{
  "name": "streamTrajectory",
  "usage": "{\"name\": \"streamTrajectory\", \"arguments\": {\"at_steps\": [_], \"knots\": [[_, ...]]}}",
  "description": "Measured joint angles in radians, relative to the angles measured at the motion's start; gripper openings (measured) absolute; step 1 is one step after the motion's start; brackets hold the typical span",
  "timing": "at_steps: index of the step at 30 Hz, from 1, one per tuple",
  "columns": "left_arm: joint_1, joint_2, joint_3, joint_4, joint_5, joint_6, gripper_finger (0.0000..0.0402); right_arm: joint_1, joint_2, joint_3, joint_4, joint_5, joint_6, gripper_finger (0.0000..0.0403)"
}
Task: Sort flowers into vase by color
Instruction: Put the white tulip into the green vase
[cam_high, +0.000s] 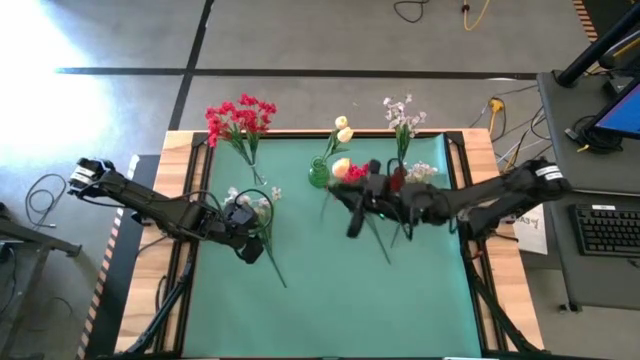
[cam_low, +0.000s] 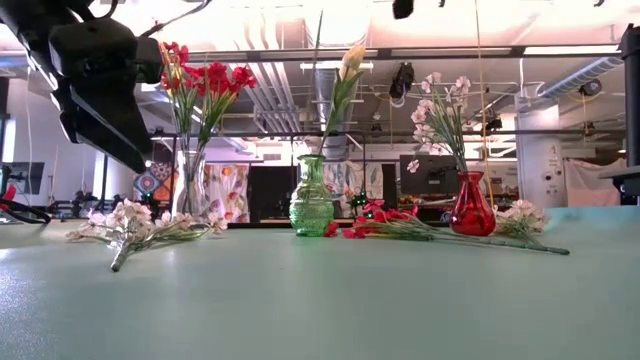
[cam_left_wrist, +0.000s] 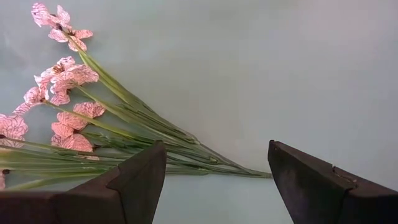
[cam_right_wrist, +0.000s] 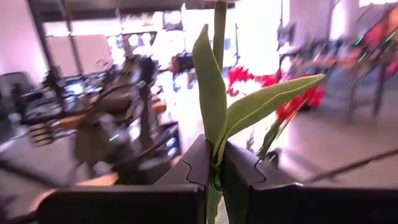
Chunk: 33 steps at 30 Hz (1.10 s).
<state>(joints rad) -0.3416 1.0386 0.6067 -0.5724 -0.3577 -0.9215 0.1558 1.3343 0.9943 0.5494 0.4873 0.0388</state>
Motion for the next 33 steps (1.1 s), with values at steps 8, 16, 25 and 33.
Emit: {"name": "streamTrajectory", "arguments": {"at_steps": [8,16,25,33], "knots": [[-0.005,0.000,0.000,-0.012,0.017,0.000,0.0268,-0.159,0.049,0.010,0.166,0.013,-0.137,0.0018],[-0.005,0.000,0.000,-0.019,0.018,0.000,0.0268,-0.294,0.093,0.013,0.194,0.012,-0.127,0.0018],[-0.005,0.000,0.000,-0.020,0.018,0.000,0.0268,-0.329,0.095,0.013,0.220,0.008,-0.125,0.0018],[-0.005,0.000,0.000,-0.020,0.011,0.000,0.0268,-0.333,0.124,0.013,0.226,0.006,-0.117,0.0018]]}}
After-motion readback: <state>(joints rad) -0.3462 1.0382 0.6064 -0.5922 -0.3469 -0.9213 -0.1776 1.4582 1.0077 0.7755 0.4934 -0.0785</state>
